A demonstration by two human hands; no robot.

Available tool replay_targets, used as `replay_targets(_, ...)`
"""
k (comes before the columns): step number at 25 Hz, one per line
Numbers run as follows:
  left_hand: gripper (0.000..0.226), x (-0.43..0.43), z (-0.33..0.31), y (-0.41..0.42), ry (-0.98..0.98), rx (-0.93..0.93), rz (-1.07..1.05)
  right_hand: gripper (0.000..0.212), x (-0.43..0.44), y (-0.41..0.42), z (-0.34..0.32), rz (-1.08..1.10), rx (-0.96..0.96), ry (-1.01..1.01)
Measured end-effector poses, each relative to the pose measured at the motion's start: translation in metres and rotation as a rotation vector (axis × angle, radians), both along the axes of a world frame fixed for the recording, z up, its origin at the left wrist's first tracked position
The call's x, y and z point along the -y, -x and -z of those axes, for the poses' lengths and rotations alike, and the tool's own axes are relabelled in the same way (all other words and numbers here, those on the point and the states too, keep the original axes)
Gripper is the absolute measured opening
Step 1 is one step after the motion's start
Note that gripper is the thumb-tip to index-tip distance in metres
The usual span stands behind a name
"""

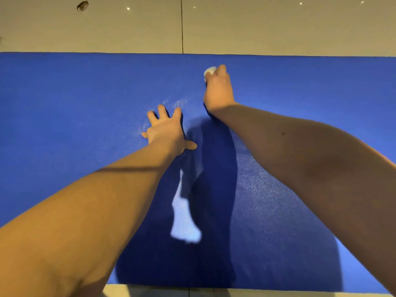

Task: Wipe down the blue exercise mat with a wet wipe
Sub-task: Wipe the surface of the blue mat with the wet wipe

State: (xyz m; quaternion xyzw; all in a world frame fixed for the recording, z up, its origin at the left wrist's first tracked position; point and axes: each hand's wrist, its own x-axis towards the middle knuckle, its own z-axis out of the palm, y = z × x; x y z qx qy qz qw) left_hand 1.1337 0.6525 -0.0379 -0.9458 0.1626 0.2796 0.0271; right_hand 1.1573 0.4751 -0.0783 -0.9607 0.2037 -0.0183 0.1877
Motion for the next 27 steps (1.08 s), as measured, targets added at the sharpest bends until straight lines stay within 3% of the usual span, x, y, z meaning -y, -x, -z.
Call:
replay_targets(4,0.114,0.001,0.000,-0.001,-0.019,-0.001,0.007,0.022,0.040,0.001,-0.004,-0.113,0.024,0.029)
replay_targets(9,0.115,-0.002,0.002,-0.002,-0.029,0.005,0.022,0.030,0.105,0.000,0.008,0.267,-0.029,0.117)
replay_targets(11,0.116,-0.001,0.002,-0.001,-0.038,0.008,0.026,0.036,0.090,-0.012,0.006,0.409,0.038,0.000)
replay_targets(12,0.117,0.000,0.002,-0.002,-0.044,0.008,0.026,0.043,0.075,-0.017,0.000,0.404,0.079,-0.082)
replay_targets(14,0.118,0.000,0.002,-0.002,-0.042,0.001,0.021,0.049,0.046,-0.036,-0.004,0.266,0.053,-0.054)
replay_targets(19,0.117,0.000,0.003,-0.002,-0.012,0.003,0.012,0.018,0.015,-0.049,-0.012,-0.025,-0.061,-0.013)
replay_targets(24,0.117,-0.002,0.004,-0.002,-0.008,0.016,0.021,0.038,0.081,-0.035,-0.005,0.266,-0.136,0.052)
replay_targets(26,0.118,-0.002,0.005,-0.001,-0.003,0.016,0.020,0.034,0.082,-0.031,-0.008,0.261,-0.168,0.040)
replay_targets(27,0.118,-0.002,0.005,0.000,-0.004,0.018,0.019,0.030,0.080,-0.032,-0.009,0.285,-0.088,-0.022)
